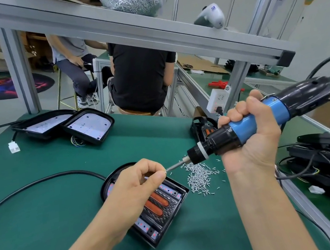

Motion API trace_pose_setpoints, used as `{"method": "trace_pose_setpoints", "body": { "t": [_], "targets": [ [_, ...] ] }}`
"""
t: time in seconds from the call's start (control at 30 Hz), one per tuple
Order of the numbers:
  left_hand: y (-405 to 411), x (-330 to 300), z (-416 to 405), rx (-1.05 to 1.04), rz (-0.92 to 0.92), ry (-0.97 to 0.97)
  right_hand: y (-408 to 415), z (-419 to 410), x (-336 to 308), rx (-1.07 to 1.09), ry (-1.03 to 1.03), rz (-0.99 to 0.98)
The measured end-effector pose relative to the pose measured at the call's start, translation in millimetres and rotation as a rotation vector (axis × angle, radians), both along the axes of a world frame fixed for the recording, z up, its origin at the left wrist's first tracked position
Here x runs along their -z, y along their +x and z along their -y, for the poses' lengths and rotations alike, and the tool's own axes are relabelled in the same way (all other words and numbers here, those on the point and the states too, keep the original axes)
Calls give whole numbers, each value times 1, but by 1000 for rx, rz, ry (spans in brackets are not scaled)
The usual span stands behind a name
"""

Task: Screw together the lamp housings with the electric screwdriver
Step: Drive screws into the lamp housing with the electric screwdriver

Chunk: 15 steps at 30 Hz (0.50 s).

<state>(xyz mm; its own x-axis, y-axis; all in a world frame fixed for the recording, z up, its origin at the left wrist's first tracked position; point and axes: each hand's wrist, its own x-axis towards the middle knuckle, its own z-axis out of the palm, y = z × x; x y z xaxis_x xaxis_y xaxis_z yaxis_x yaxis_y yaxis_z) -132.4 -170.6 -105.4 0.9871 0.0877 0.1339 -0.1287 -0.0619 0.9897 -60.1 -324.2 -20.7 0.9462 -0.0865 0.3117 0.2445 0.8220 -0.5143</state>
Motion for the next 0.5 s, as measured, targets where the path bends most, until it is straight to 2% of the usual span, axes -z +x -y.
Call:
{"method": "trace_pose_setpoints", "body": {
  "t": [0.27,0.5],
  "targets": [
    [1,3,2,14,-28,-83,-2,-1,1,-5,-19,45],
    [5,7,9,-75,-29,-111,-3,-4,8,64,6,94]
  ]
}}
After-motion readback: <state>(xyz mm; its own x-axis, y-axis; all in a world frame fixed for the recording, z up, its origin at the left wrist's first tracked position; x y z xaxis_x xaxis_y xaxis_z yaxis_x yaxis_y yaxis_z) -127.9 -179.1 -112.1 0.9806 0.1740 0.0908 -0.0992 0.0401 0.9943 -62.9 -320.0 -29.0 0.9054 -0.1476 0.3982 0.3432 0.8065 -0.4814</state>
